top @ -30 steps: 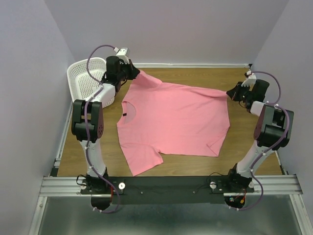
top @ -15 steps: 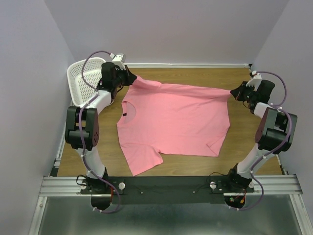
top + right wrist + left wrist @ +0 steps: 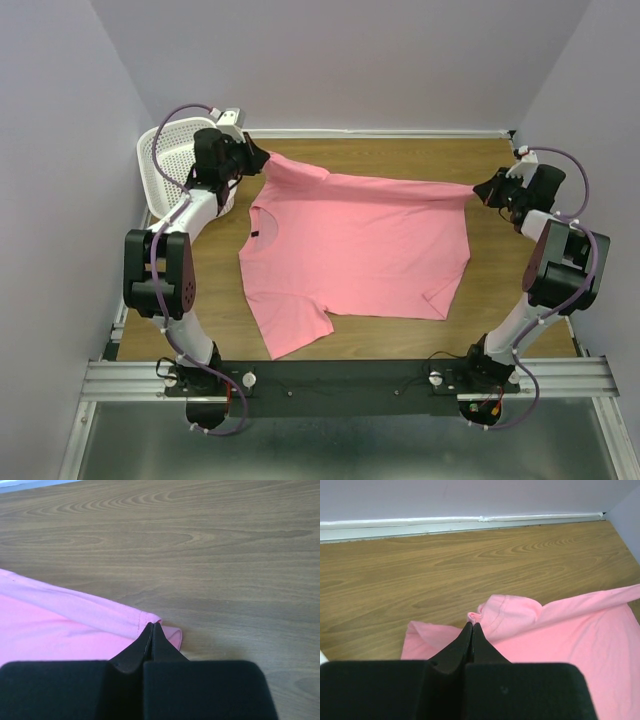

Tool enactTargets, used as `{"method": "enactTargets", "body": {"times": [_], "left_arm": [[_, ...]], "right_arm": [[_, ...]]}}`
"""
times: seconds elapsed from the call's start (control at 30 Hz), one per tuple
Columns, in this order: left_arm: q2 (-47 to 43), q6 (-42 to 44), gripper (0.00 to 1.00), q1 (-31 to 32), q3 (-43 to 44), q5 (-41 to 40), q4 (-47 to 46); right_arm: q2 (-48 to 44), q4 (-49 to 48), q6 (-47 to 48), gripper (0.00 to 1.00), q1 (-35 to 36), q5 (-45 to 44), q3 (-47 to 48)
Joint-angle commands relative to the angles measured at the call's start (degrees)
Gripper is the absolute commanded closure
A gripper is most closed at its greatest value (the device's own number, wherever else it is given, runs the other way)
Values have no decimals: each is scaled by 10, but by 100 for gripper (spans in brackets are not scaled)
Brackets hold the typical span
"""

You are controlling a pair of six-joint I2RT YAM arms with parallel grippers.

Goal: Fold and stack the t-shirts

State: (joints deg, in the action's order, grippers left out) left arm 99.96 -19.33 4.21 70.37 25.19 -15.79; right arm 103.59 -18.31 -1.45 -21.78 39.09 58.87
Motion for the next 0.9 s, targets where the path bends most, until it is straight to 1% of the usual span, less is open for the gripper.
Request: {"method": "enactTargets", "body": {"times": [0.0, 0.6, 0.63, 0.87], "left_arm": [[-23, 11, 100, -4, -13, 12, -5], [-38, 24, 100, -8, -37, 24, 9], [-38, 24, 100, -8, -37, 25, 10], [-41, 25, 100, -8, -48, 28, 13]], "right_arm": [[-3, 5, 9, 100, -6, 14, 4], [-9, 13, 9, 100, -10, 42, 1], [-9, 13, 25, 99, -10, 44, 1], [-12, 20, 28, 99, -10, 52, -3]]}}
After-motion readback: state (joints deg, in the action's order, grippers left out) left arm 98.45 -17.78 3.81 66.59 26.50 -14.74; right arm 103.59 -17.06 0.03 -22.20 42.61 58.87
